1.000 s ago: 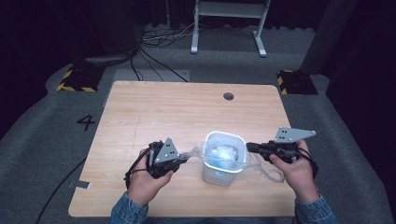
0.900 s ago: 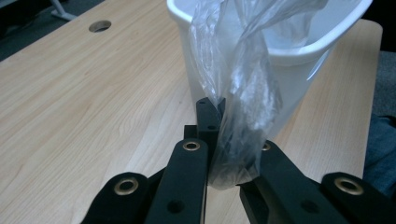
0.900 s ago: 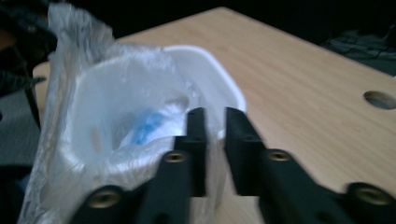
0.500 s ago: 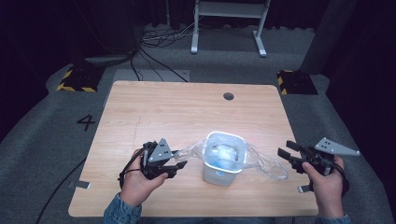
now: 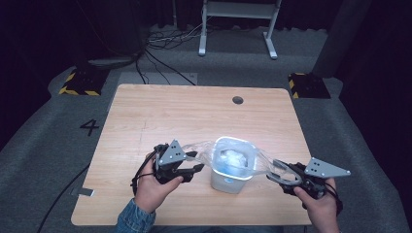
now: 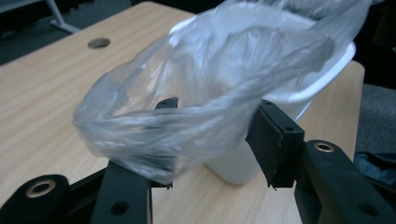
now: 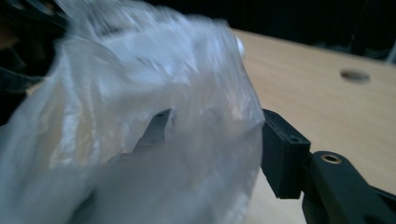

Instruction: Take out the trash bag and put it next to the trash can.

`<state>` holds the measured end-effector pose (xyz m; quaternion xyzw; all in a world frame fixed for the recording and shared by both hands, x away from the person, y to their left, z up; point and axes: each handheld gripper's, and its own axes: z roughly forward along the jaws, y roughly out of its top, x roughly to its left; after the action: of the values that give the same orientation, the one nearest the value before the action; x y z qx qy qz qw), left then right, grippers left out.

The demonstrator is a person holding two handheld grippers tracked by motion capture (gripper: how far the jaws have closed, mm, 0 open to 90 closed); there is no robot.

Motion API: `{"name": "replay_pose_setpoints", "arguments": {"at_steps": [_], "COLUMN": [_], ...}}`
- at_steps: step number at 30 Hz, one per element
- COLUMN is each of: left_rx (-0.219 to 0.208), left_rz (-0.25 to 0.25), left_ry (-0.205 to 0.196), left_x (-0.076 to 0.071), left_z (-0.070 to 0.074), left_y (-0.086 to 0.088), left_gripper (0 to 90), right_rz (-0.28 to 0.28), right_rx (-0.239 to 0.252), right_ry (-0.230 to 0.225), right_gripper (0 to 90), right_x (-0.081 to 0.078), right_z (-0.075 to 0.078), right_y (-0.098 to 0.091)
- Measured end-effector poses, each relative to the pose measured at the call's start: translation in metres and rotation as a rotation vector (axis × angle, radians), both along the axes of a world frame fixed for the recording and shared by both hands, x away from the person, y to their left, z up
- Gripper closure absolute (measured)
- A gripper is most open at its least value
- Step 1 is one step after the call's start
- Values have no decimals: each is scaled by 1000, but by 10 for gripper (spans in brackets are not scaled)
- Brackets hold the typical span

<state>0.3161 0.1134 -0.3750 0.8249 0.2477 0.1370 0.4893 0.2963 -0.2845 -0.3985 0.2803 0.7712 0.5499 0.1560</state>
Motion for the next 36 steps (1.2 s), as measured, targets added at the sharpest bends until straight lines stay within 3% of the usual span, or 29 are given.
{"name": "replay_pose_setpoints", "arguments": {"at_steps": [3,5,7,10,12,15,17,23,25,29,31,35,36], "left_rx": [0,4,-10,-18,-38,-63,-93,-103,-104,-116,-114,-119,-135], "left_rz": [-17,-35,-55,-67,-75,-79,-86,-101,-103,-115,-132,-155,-150], "left_ry": [-7,-17,-28,-36,-38,-28,-27,-38,-38,-37,-36,-36,-47], "left_x": [1,4,6,9,14,18,22,20,20,20,20,18,17], "left_z": [5,9,13,16,18,19,19,22,23,24,25,26,27], "left_y": [-8,-16,-27,-32,-36,-38,-41,-46,-47,-49,-52,-55,-54], "left_gripper": [548,548,554,563,580,629,664,679,680,700,705,718,736], "right_rz": [44,54,84,111,150,165,177,224,244,269,285,375,373], "right_rx": [-2,-4,1,6,-49,-91,-149,-228,-247,-237,-240,-241,-240], "right_ry": [-30,-38,-32,-25,-9,-3,-2,-29,-28,-15,-3,10,14], "right_gripper": [467,455,428,401,335,294,249,231,233,236,287,648,708], "right_x": [4,9,21,29,40,47,53,58,59,61,62,62,62], "right_z": [18,22,29,33,36,35,36,39,40,39,38,37,37], "right_y": [16,22,42,56,76,87,99,118,125,137,142,144,143]}}
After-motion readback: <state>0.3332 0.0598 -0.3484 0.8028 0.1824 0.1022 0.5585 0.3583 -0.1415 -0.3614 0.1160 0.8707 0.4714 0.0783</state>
